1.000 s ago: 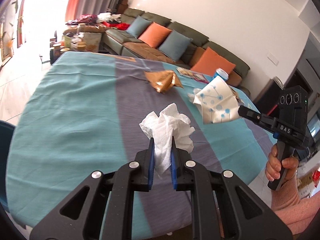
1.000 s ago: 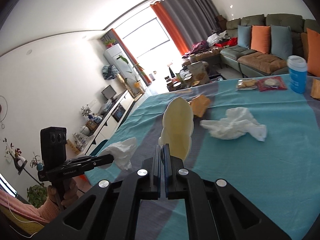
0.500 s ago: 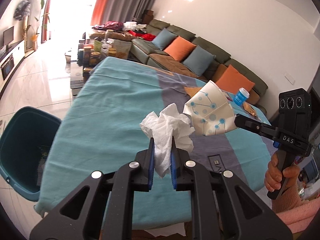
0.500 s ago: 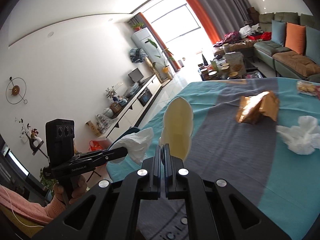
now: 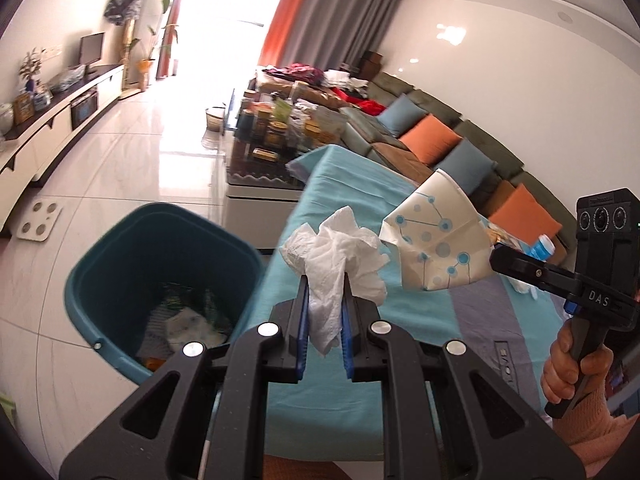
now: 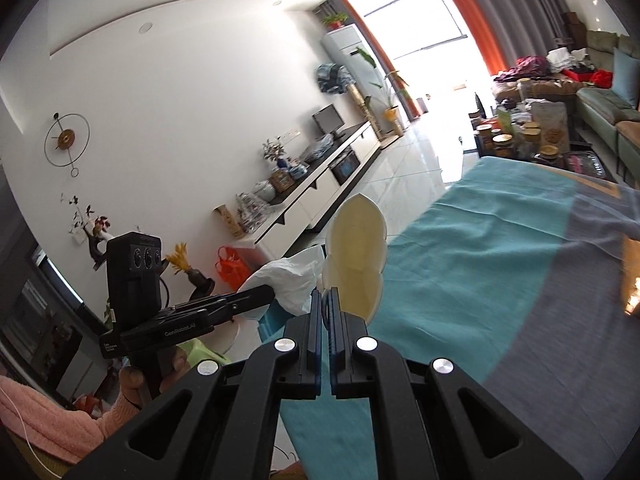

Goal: Collect trash
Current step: 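Carry the tissue and cup over the teal bin, then open both tools to drop the tissue and cup into the bin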

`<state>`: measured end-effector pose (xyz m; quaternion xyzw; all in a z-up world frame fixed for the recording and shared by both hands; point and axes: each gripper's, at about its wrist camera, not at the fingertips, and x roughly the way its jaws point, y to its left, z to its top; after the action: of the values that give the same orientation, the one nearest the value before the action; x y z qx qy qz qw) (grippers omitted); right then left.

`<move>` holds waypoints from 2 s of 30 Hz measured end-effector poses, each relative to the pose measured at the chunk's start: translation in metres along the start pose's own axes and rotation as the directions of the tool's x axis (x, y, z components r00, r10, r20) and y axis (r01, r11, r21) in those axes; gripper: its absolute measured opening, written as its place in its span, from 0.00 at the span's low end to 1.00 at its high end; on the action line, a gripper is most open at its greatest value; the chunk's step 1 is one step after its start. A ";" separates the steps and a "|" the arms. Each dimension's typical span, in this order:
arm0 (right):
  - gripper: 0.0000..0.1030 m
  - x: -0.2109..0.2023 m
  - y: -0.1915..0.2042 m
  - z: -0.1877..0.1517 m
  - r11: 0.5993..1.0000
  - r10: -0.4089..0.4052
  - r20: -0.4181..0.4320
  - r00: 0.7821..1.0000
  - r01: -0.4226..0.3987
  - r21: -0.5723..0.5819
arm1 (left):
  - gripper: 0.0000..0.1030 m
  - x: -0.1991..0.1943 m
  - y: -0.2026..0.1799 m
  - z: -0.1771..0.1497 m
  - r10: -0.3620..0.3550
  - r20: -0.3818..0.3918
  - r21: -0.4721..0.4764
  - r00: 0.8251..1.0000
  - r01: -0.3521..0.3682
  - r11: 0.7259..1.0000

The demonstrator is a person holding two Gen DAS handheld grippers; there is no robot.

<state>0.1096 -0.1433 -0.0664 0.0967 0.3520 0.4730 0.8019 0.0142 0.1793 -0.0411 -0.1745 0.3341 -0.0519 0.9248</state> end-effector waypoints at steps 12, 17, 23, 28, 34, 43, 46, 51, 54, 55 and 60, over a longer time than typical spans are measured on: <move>0.02 0.070 0.029 0.020 0.997 0.076 -0.090 0.993 -0.078 -0.025 | 0.13 -0.015 0.074 0.005 0.123 0.006 -0.099 0.992 -0.122 0.988; 0.02 0.093 0.037 0.022 0.996 0.079 -0.126 0.989 -0.083 -0.028 | 0.13 -0.020 0.091 0.002 0.160 0.002 -0.108 0.987 -0.159 0.981; 0.02 0.117 0.040 0.023 0.997 0.068 -0.168 0.983 -0.075 -0.031 | 0.13 -0.016 0.088 0.000 0.200 0.001 -0.099 0.980 -0.199 0.975; 0.02 0.135 0.043 0.019 0.997 0.059 -0.210 0.976 -0.067 -0.031 | 0.13 -0.011 0.098 -0.002 0.221 -0.012 -0.106 0.975 -0.221 0.970; 0.02 0.154 0.047 0.017 0.998 0.044 -0.253 0.967 -0.056 -0.039 | 0.13 0.002 0.109 0.000 0.243 -0.037 -0.116 0.969 -0.245 0.962; 0.02 0.188 0.049 0.012 0.999 -0.004 -0.332 0.943 -0.008 -0.035 | 0.14 0.028 0.122 -0.001 0.265 -0.081 -0.143 0.961 -0.275 0.951; 0.02 0.199 0.050 0.010 0.999 -0.019 -0.356 0.934 0.006 -0.038 | 0.15 0.035 0.127 -0.001 0.262 -0.094 -0.153 0.961 -0.274 0.950; 0.05 0.211 0.053 0.008 0.999 -0.038 -0.388 0.921 0.023 -0.043 | 0.21 0.047 0.133 -0.002 0.261 -0.107 -0.173 0.959 -0.276 0.945; 0.08 0.210 0.052 0.007 0.999 -0.041 -0.383 0.923 0.029 -0.039 | 0.26 0.053 0.135 -0.002 0.263 -0.112 -0.182 0.958 -0.280 0.943; 0.09 0.209 0.052 0.007 0.999 -0.039 -0.382 0.923 0.028 -0.036 | 0.27 0.054 0.135 -0.002 0.263 -0.112 -0.184 0.958 -0.280 0.942; 0.17 0.200 0.050 0.006 0.999 -0.034 -0.363 0.931 0.025 -0.030 | 0.33 0.048 0.130 -0.003 0.262 -0.088 -0.183 0.961 -0.274 0.944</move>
<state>0.1403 0.0497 -0.1325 -0.0078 0.4898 0.4748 0.7312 0.0470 0.2898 -0.1186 -0.2149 0.3869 0.1015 0.8910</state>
